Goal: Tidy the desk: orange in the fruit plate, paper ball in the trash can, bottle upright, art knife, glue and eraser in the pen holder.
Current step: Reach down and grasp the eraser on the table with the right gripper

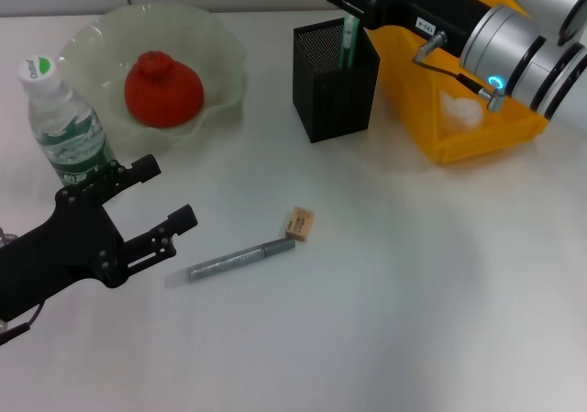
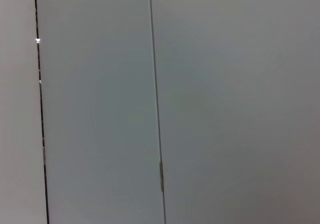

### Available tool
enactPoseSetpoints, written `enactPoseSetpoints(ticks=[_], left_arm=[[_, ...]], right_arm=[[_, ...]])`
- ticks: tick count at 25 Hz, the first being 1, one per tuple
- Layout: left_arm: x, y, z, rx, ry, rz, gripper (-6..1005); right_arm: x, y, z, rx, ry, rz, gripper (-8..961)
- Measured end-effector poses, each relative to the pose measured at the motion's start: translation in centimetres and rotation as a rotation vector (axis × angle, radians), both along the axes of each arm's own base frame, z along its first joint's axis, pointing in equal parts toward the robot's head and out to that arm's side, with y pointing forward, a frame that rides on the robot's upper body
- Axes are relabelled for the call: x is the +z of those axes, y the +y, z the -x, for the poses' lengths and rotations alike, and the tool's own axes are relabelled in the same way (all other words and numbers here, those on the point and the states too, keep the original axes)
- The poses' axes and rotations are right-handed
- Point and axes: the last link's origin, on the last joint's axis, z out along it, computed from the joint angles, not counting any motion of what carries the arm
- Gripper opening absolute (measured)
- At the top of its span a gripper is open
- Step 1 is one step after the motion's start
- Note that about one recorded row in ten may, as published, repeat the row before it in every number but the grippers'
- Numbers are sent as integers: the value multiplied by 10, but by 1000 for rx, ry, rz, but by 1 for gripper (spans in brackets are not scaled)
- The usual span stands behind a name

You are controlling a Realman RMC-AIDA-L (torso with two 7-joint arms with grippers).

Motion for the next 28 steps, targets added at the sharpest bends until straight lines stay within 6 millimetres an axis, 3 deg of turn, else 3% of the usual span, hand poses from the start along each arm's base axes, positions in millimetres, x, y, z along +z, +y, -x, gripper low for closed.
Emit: enactPoseSetpoints(ticks=[17,28], left_arm=[[1,0,1,1,1,-3,800],[8,-3,10,12,36,-10,799]], right_arm=[[21,-7,-10,-23,147,-95,628],[18,-28,16,166,132,126,627]])
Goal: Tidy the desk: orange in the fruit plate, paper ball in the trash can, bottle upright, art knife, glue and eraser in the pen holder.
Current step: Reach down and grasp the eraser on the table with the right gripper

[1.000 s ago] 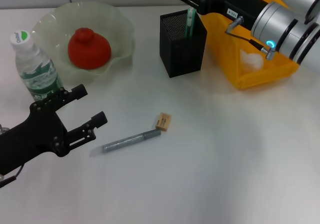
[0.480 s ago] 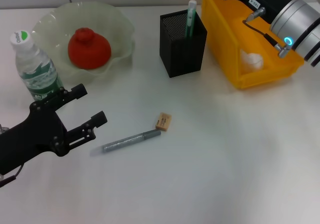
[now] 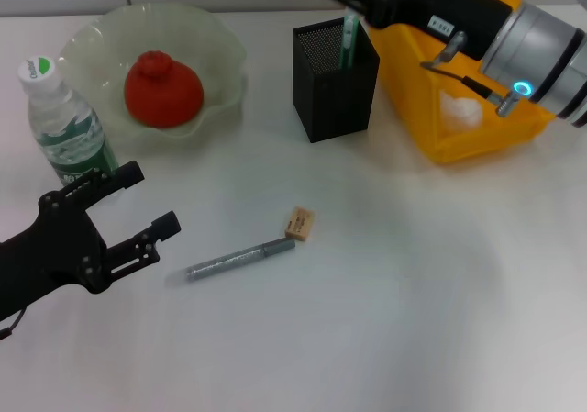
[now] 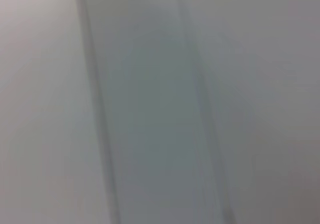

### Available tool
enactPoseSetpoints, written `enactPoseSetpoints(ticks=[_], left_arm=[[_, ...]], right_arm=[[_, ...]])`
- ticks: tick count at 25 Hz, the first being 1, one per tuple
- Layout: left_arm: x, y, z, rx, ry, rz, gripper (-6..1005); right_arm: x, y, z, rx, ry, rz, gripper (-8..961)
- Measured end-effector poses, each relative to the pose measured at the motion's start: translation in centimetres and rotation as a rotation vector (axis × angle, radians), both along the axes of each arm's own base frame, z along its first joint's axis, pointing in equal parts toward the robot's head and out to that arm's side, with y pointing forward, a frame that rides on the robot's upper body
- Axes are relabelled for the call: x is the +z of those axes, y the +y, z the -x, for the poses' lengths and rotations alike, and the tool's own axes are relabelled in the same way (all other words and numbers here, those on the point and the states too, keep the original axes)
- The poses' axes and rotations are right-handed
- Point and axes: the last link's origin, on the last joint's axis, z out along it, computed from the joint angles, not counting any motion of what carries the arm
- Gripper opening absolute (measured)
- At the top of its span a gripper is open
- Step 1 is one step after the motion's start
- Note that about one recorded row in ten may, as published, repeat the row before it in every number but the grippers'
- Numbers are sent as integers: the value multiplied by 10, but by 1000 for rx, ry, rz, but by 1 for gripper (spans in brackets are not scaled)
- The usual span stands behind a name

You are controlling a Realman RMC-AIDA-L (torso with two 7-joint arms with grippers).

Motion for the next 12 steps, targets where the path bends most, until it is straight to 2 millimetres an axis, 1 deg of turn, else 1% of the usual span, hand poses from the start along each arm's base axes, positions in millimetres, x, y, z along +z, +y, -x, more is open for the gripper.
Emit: enactPoseSetpoints(ticks=[5,6,12], left_arm=[[1,-1,2,-1,9,7,799],[2,-2,5,-5,29,25,799],[3,-3,5,-10,37,32,800]], right_arm=[[-1,-10,16,107,-98,162,626],[-2,-11,19,121,-125,197,626],[1,-5,29,128,-290,344,626]])
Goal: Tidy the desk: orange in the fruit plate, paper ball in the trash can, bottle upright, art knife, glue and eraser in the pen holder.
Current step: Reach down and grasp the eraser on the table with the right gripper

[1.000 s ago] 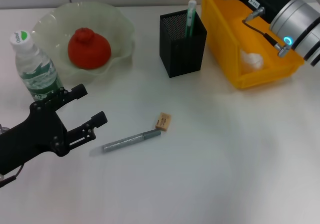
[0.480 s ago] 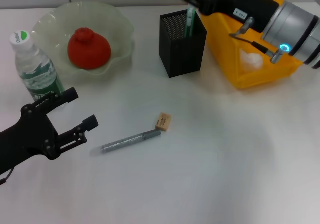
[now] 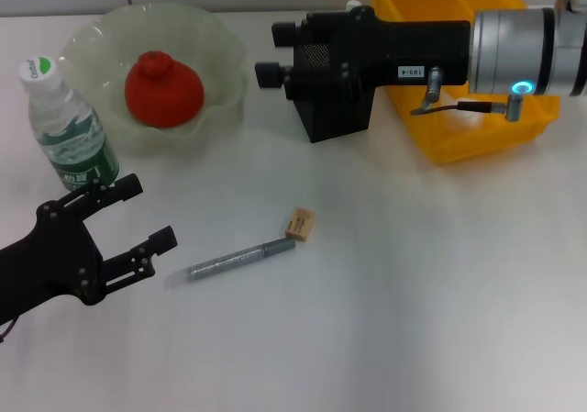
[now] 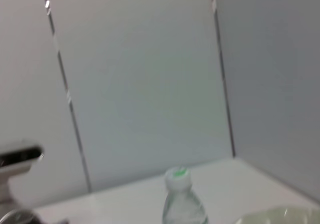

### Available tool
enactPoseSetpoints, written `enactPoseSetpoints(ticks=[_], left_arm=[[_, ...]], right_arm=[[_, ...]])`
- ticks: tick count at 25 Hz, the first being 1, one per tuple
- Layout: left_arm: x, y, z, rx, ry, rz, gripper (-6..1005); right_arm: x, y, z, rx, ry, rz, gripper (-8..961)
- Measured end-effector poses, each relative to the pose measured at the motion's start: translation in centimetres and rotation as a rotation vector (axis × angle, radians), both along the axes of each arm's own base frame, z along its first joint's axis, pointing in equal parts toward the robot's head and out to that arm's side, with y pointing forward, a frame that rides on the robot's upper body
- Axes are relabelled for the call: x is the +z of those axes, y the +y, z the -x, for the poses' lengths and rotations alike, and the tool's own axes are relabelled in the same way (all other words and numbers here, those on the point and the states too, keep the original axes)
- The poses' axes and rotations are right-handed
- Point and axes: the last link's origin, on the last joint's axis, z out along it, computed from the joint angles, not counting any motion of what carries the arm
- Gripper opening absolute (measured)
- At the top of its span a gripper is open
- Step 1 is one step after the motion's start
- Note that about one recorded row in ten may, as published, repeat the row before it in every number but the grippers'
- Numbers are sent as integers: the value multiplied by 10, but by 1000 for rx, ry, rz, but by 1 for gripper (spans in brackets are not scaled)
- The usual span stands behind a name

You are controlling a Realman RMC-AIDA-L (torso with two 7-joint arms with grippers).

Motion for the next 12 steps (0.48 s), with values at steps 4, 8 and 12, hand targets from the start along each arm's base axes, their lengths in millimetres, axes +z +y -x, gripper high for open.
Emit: enactPoseSetpoints(ticks=[4,8,12], left_arm=[[0,0,0,1,-1,3,800],[0,-1,0,3,-6,7,800],[0,-1,0,5,-6,8,800]], right_arm=[[5,1,5,7,-67,62,626],[14,0,9,13,-90,89,626],[16,-2,11,20,-130,114,626]])
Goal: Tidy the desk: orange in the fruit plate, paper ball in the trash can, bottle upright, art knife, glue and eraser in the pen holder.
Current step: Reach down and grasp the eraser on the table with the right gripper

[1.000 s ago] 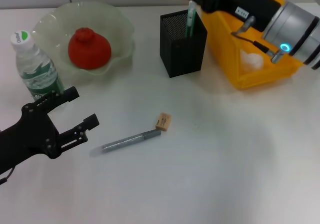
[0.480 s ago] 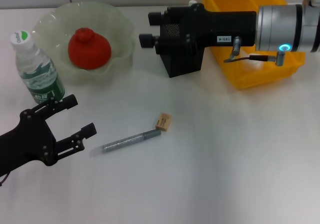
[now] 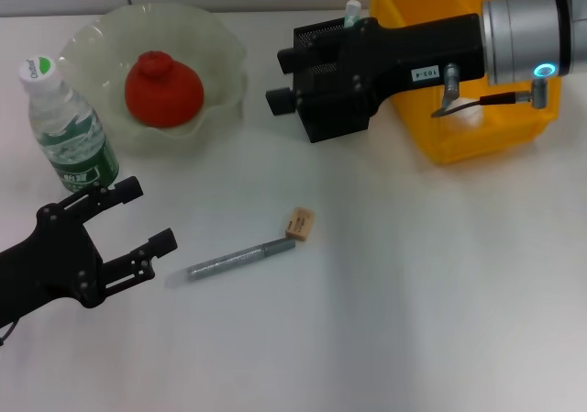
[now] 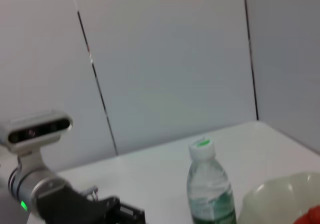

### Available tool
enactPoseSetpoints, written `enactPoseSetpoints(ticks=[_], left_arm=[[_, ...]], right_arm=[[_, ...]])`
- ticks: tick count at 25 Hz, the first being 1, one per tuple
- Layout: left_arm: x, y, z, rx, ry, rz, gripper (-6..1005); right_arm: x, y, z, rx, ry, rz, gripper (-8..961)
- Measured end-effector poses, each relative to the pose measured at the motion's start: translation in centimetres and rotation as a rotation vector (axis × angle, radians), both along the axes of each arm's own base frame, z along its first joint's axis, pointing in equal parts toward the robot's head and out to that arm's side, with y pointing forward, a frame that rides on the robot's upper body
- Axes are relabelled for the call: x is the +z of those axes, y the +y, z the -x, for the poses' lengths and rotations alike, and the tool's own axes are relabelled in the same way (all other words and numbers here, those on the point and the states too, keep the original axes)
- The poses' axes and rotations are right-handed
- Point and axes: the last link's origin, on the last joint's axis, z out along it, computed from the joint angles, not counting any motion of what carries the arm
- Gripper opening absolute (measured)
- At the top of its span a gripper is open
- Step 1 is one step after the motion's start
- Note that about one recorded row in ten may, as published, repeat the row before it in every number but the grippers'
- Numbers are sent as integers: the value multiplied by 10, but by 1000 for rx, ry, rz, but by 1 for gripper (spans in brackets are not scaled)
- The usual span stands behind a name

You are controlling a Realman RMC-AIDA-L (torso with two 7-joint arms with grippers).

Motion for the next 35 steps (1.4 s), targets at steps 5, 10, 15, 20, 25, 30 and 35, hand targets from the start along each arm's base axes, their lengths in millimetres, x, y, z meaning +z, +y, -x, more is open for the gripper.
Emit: enactPoseSetpoints(ticks=[5,10,15,20,25,30,35], left_arm=[[-1,-1,0,0,-2,-1,800],[-2,-2,0,-2,-1,-2,799],[-4,-3,1,-1,10,14,799],[-6,-2,4,10,32,18,799],[-7,-3,4,11,40,27,799],[-9,-3,4,6,42,34,800],[-9,-3,3,-1,45,31,800]], right_arm=[[-5,1,-1,-13,-82,35,626],[-10,1,-2,-27,-186,77,625],[-15,7,-1,-69,-345,102,625],[-24,10,3,-73,-472,110,625],[-37,10,4,-42,-571,111,625],[-51,10,0,-20,-635,91,624],[-64,7,-4,13,-674,85,624]])
